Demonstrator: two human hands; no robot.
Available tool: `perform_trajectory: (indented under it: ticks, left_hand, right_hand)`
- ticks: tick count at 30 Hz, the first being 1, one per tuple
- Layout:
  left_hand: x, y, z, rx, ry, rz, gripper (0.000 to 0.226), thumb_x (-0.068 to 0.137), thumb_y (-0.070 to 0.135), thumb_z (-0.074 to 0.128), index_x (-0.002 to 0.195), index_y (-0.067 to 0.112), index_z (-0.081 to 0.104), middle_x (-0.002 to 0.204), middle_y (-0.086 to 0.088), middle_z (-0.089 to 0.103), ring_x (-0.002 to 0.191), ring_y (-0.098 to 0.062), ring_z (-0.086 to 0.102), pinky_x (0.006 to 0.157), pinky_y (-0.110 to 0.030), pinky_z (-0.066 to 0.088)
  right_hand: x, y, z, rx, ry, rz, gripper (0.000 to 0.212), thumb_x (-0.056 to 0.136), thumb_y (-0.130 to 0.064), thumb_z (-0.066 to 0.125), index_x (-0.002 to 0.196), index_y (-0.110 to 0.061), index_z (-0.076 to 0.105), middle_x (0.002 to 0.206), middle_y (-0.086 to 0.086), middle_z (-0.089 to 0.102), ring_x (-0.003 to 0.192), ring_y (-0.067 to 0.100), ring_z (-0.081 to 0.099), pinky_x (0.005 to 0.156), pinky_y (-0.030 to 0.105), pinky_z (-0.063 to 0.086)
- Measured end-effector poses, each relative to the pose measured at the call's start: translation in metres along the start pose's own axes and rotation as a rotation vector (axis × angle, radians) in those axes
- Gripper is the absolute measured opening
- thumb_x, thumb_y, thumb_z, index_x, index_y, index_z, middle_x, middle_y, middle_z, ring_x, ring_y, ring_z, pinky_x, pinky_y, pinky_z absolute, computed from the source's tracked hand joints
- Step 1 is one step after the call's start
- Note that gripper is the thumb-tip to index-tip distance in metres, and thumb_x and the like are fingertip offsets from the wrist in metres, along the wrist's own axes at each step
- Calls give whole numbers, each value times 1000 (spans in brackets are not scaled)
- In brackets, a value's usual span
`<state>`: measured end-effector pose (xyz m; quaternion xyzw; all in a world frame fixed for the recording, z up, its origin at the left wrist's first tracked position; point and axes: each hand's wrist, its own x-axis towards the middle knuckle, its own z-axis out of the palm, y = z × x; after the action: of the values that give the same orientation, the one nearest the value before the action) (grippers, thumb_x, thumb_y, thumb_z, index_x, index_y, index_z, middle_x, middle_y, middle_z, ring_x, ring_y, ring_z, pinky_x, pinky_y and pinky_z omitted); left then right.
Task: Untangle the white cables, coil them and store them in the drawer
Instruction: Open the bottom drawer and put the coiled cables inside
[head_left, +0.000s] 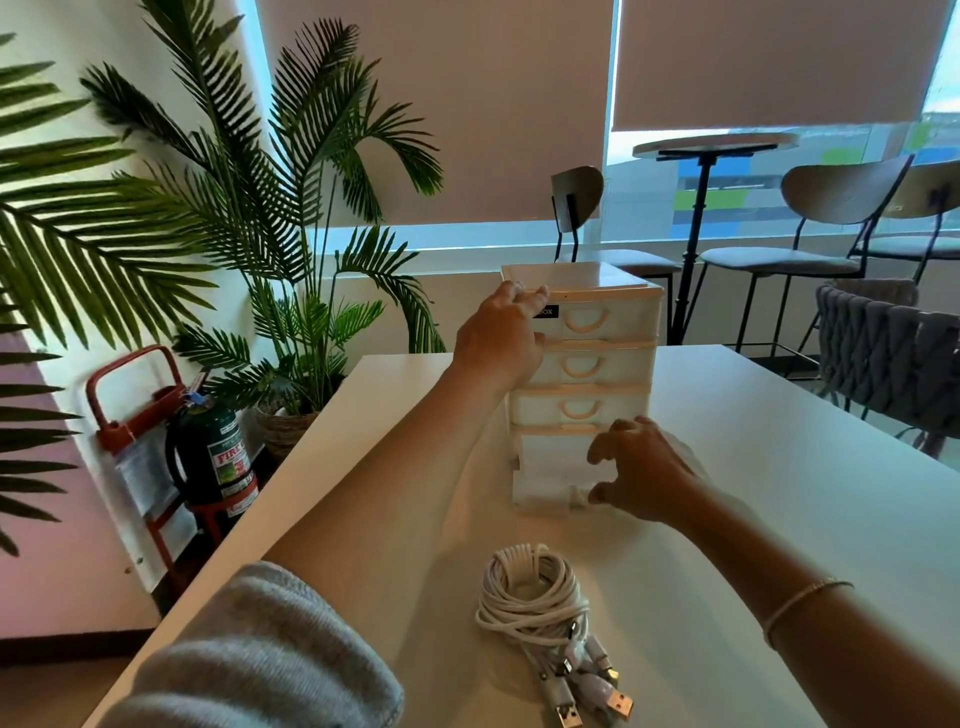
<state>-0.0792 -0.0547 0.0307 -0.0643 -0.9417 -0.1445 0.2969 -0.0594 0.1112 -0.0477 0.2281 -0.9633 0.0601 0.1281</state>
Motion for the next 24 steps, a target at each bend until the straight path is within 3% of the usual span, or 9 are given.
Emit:
perform_trajectory:
  ticks: [4,18,21,24]
  left_hand:
    - [0,0,-1,0,-6,-5,53,94,21,48,144,25,31,149,-2,29,135,-23,32,102,-35,36]
    - [2,5,1,27,-23,-31,54,93,21,49,144,24,31,148,-4,32,132,-27,35,102,-39,36]
    - [0,3,-1,-1,-90,-35,61,92,23,52,146,25,24,154,-4,21,138,-30,26,109,-41,30]
    - [-7,4,-4,16,-189,-23,72,93,28,52,148,29,6,158,-7,-4,144,-29,4,118,-42,12]
  right_hand:
    - [-4,0,7,-111,-54,-64,39,85,-36,62,122,-26,57,122,-5,60,116,15,47,98,30,33]
    - [-36,-6,2,-82,-30,-132,23,86,-31,61,107,-24,62,112,-8,62,102,11,54,91,27,30]
    - [-42,-8,0,-44,-50,-103,37,85,-38,61,120,-26,57,124,-8,56,113,11,44,95,27,30]
    - [-49,-13,-5,-9,23,-93,41,85,-42,57,124,-29,52,123,-7,55,114,12,45,96,26,33]
